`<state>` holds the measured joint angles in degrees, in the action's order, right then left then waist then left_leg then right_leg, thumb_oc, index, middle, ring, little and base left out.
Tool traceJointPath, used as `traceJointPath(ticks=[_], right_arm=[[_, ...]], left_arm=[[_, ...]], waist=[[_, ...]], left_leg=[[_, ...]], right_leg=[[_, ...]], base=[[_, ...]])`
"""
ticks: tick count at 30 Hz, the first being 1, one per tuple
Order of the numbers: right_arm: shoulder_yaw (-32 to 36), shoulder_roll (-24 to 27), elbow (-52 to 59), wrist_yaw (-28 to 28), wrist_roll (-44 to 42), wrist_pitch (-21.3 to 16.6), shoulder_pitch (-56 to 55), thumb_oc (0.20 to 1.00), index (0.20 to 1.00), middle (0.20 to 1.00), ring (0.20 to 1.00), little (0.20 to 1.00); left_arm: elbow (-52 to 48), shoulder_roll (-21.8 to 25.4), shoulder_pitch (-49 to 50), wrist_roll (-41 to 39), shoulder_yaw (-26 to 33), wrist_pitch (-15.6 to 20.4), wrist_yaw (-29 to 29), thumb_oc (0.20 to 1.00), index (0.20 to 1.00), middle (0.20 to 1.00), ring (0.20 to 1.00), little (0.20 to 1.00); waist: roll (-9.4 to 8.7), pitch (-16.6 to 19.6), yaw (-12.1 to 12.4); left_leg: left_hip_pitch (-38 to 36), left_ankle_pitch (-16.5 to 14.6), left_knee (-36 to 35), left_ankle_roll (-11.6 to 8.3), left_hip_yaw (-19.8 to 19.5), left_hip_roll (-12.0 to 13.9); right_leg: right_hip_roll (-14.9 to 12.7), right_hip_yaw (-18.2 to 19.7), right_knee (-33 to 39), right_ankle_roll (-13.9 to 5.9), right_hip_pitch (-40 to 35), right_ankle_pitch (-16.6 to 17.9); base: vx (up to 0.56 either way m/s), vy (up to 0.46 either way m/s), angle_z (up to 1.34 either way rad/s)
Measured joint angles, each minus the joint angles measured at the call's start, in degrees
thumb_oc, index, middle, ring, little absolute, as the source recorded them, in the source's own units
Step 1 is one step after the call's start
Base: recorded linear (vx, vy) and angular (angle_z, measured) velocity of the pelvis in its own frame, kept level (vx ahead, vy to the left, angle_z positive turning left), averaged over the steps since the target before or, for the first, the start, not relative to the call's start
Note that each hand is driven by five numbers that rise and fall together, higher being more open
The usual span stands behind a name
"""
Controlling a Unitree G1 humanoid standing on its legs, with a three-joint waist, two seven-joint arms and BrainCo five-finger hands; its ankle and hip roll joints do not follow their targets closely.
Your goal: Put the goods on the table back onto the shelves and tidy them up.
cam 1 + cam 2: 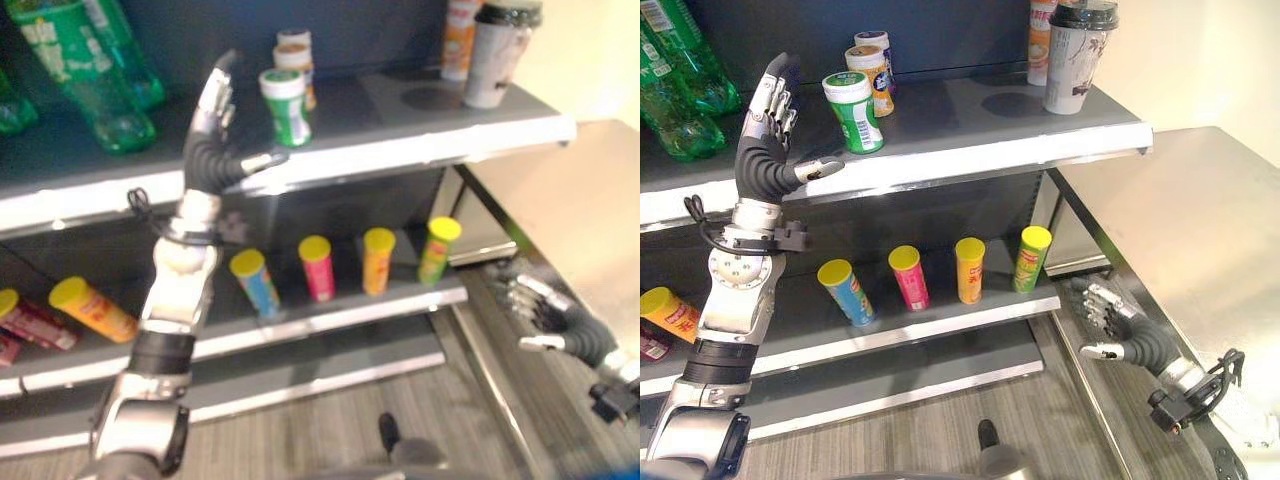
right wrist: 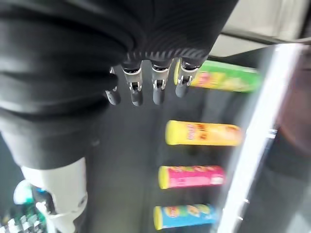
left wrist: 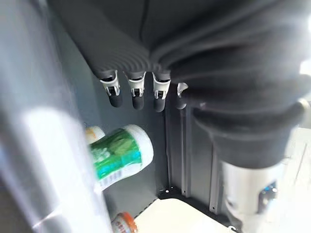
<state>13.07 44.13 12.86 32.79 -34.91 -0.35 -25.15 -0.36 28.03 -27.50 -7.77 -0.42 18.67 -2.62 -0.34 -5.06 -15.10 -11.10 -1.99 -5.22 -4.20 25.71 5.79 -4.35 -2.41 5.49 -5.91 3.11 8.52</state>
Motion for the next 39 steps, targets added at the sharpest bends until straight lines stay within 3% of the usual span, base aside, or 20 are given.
traceJointPath(ticks=[39], right_arm=[[-4.54, -1.03, -1.85, -1.28, 4.56, 0.76, 0.11, 1.000, 1.000, 1.000, 1.000, 1.000]], left_arm=[[1.54, -0.30, -5.02, -0.10, -7.22, -1.28, -0.46, 1.000, 1.000, 1.000, 1.000, 1.000]], waist=[[-1.85, 0.59, 0.04]], left_leg=[[-0.14, 0.05, 0.01, -0.03, -1.49, 0.10]], right_leg=[[-0.24, -1.53, -0.02, 0.14, -0.96, -0.05]], base=[[0.00, -0.001, 0.01]])
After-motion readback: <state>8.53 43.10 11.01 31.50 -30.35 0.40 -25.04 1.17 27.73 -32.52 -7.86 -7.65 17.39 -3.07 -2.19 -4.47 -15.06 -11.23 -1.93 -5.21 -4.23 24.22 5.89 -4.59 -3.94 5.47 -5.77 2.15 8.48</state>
